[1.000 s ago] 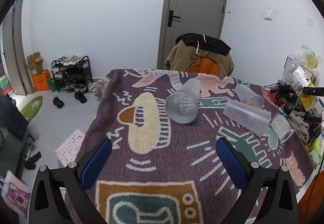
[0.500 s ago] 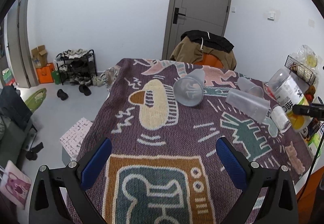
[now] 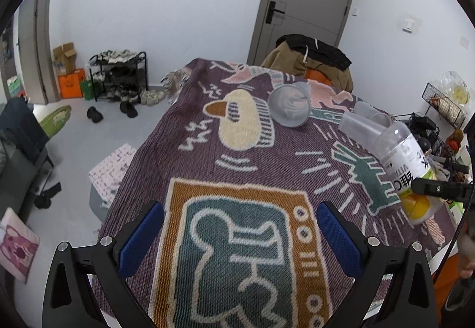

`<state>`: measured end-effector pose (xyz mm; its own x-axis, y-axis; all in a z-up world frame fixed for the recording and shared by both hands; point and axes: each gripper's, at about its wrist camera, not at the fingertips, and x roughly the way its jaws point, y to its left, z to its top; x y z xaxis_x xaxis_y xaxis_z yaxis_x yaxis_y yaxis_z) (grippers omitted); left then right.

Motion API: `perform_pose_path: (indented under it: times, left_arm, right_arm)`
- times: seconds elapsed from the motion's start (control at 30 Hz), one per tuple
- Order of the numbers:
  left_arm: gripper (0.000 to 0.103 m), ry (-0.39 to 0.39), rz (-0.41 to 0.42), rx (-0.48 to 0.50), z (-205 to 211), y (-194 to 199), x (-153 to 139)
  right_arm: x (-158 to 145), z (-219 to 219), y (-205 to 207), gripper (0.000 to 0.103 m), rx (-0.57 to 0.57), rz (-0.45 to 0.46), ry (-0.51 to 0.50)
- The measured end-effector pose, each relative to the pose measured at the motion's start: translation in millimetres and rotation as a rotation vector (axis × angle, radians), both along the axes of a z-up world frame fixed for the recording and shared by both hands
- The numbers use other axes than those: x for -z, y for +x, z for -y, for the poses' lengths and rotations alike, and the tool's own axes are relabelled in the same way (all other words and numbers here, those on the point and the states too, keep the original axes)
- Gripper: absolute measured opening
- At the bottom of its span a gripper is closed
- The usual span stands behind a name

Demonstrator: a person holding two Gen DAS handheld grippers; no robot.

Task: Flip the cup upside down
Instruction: 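Lift the bottle with the right gripper and carry it toward the left tool, then lower the bottle upright onto the blanket and open the right gripper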

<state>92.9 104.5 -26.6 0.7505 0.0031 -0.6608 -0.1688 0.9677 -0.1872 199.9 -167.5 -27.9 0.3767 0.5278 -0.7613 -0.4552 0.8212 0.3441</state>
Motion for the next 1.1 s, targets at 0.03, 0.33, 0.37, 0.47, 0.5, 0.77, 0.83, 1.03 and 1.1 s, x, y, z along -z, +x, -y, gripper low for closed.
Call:
perform_pose_path:
  times: [0.03, 0.33, 0.37, 0.47, 0.5, 0.77, 0.83, 1.03, 1.1]
  left_arm:
    - [0.103, -0.004, -0.004, -0.004, -1.2, -1.8, 1.6]
    - [0.103, -0.013, -0.036, -0.041, -10.4, -12.0, 16.2]
    - [0.103, -0.018, -0.038, -0.041, -10.9, -12.1, 17.5]
    - [0.103, -0.026, -0.043, -0.037, -11.1, -11.4, 19.3]
    - [0.103, -0.028, -0.04, -0.031, -10.3, -10.8, 19.1]
    - [0.103, -0.03, -0.024, -0.006, -3.4, -1.8, 12.4]
    - [0.103, -0.035, -0.021, 0.003, 0.5, 2.2, 9.4]
    - [0.103, -0.058, -0.032, 0.061, 18.1, 18.5, 3.6]
    - [0.103, -0.066, -0.037, 0.085, 25.3, 23.9, 3.1]
  right_arm:
    - [4.0, -0.3, -1.3, 0.066, 0.0, -0.017, 0.012]
    - [39.0, -11.5, -11.6, 0.066, -0.002, -0.14, 0.087]
    - [42.3, -12.4, -12.8, 0.066, -0.001, -0.151, 0.099]
    - [53.0, -13.8, -16.8, 0.066, 0.016, -0.182, 0.124]
    - [55.6, -13.6, -17.4, 0.066, 0.024, -0.19, 0.136]
    - [49.3, -6.0, -22.7, 0.1, 0.011, -0.172, 0.131]
    - [40.6, 0.9, -25.0, 0.1, 0.016, -0.142, 0.124]
    - [22.5, 28.1, -30.6, 0.1, 0.055, -0.09, 0.101]
    - [19.8, 36.9, -31.9, 0.1, 0.063, -0.076, 0.09]
